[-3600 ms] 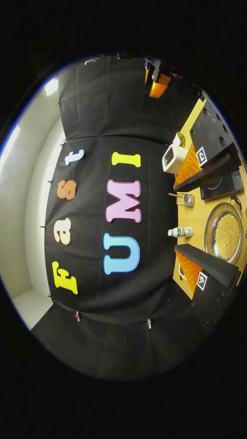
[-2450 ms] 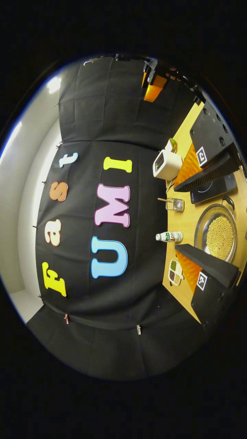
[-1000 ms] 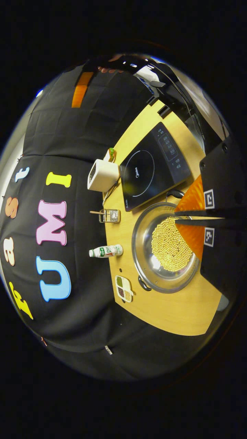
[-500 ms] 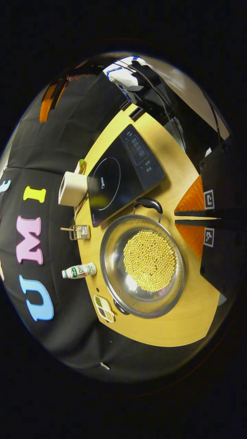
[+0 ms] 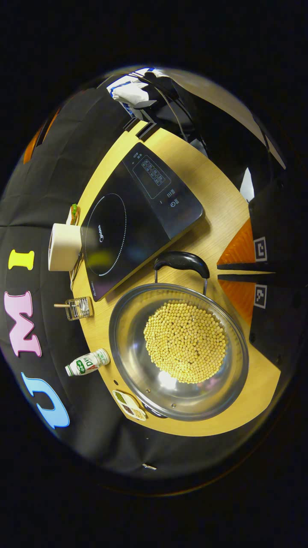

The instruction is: First push the handle of the pot to place it horizontally, then grasp the pot with both hands and set it on the induction cooktop.

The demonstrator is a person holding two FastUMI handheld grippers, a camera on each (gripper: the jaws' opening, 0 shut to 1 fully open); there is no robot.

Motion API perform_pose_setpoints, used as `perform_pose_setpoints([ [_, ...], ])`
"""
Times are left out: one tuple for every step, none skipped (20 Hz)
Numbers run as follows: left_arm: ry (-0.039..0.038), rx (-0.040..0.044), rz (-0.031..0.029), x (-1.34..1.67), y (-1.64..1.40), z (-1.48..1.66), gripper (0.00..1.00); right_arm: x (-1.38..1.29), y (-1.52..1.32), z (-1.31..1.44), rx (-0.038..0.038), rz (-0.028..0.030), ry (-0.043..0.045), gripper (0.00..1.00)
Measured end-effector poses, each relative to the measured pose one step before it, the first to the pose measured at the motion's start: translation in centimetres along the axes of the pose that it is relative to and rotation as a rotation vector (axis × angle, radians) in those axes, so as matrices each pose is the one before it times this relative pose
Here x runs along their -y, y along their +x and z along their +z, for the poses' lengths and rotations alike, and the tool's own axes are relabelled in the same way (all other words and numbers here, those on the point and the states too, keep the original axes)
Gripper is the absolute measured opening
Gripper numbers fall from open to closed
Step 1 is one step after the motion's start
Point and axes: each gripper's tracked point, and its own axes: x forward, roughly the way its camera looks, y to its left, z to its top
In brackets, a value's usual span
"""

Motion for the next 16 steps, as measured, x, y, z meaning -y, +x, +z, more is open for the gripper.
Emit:
perform_pose_setpoints([
  [-0.00001,-0.00255,0.00081,0.065,0.255,0.221,0.05,0.157,0.171,-0.052,-0.00159,0.00215,0.00195,0.98],
  [0.00207,-0.00210,0.00209,0.071,0.248,0.326,0.05,0.081,0.225,-0.165,-0.00378,0.00245,0.00296,0.98],
  [0.00174,-0.00285,-0.00060,0.133,0.191,0.273,0.05,0.113,0.208,-0.120,-0.00375,0.00286,0.00349,0.98],
  [-0.00005,-0.00839,0.00087,0.044,0.267,0.188,0.05,0.125,0.158,-0.058,-0.00241,0.00112,0.00169,0.98],
  [-0.00070,-0.00069,-0.00281,0.148,0.105,0.248,0.07,0.177,0.240,-0.018,-0.00186,0.00051,0.00056,0.98],
  [-0.00332,-0.00439,-0.00321,0.201,0.153,0.198,0.05,0.134,0.223,-0.041,-0.00064,0.00014,0.00091,0.98],
  [-0.00510,-0.00258,-0.00028,0.033,0.158,0.061,0.05,0.121,0.113,0.071,0.00051,0.00124,0.00190,0.98],
  [-0.00990,-0.00035,-0.00214,-0.031,0.146,0.233,0.05,0.091,0.045,-0.017,0.00105,0.00095,0.00122,0.96],
  [-0.01609,0.00162,-0.00238,0.072,0.152,0.226,0.05,0.114,0.111,0.065,0.00154,0.00096,-0.00084,0.98],
  [-0.01985,0.00160,-0.00444,0.153,0.073,0.329,0.05,0.098,0.049,0.037,0.00129,0.00062,-0.00276,0.96],
  [-0.02134,0.00267,-0.00472,0.071,0.223,0.214,0.05,0.094,0.098,0.050,0.00277,0.00030,-0.00283,0.98],
  [-0.02187,0.00152,-0.00477,0.104,0.216,0.334,0.05,0.104,0.085,0.096,0.00256,0.00053,-0.00123,0.98],
  [-0.02133,0.00148,-0.00662,-0.001,0.154,0.187,0.05,0.010,0.053,0.122,0.00213,0.00079,-0.00011,0.98],
  [-0.01990,0.00350,-0.00508,0.118,0.211,0.387,0.05,0.028,-0.003,0.011,0.00132,0.00026,-0.00102,0.98],
  [-0.01736,0.00592,-0.00404,0.027,0.187,0.297,0.05,0.103,0.081,0.021,0.00030,-0.00067,-0.00235,0.98],
  [-0.01051,0.00415,-0.00204,0.058,0.342,0.454,0.04,0.071,0.095,0.025,0.00131,-0.00113,-0.00327,0.98],
])
